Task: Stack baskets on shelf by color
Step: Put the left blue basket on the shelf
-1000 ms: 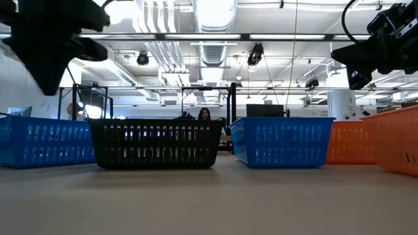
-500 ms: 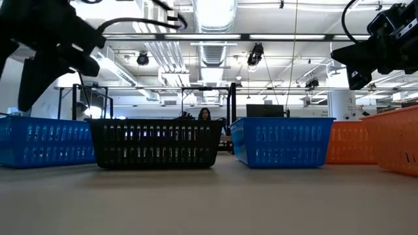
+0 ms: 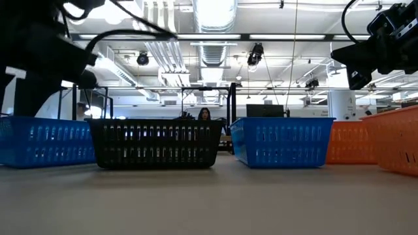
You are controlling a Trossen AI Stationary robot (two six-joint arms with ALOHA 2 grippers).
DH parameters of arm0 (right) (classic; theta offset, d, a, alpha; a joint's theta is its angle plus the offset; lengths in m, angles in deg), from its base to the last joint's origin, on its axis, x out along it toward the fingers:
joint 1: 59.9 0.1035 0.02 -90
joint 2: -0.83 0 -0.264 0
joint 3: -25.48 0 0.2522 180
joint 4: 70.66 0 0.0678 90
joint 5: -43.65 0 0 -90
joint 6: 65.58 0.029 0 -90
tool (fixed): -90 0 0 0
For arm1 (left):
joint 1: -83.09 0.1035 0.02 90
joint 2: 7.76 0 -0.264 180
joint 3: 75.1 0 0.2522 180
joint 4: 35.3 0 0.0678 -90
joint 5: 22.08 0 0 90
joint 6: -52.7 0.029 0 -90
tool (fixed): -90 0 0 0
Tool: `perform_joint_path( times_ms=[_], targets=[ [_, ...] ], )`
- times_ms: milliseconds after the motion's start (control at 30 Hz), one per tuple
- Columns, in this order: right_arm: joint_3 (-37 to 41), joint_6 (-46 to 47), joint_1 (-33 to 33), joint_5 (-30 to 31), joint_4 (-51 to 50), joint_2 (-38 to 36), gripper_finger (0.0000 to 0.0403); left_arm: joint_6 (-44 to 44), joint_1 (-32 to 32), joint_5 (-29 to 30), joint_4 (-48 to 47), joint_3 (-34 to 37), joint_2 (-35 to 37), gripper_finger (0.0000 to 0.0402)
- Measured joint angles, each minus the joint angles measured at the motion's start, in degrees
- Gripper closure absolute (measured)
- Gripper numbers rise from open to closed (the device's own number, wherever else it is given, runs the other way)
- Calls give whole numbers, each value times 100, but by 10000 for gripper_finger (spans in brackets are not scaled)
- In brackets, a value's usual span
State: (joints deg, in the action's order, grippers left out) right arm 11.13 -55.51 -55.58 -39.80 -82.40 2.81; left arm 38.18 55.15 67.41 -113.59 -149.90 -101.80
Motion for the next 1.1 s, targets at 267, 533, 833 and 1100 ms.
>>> perform_joint_path(
  times_ms=[267,533,833,1100],
  targets=[
    [-2,0,2,2,0,0,394,-11,40,354,166,242,0,325],
    [0,0,2,0,0,1,394,193,321,446,-141,-61,362,397],
    [-2,2,1,1,0,2,394,199,1077,2345,-869,-1250,1384,401],
    [-1,0,1,0,0,4,394,1647,3348,2117,-222,-1288,1760,401]
  ],
)
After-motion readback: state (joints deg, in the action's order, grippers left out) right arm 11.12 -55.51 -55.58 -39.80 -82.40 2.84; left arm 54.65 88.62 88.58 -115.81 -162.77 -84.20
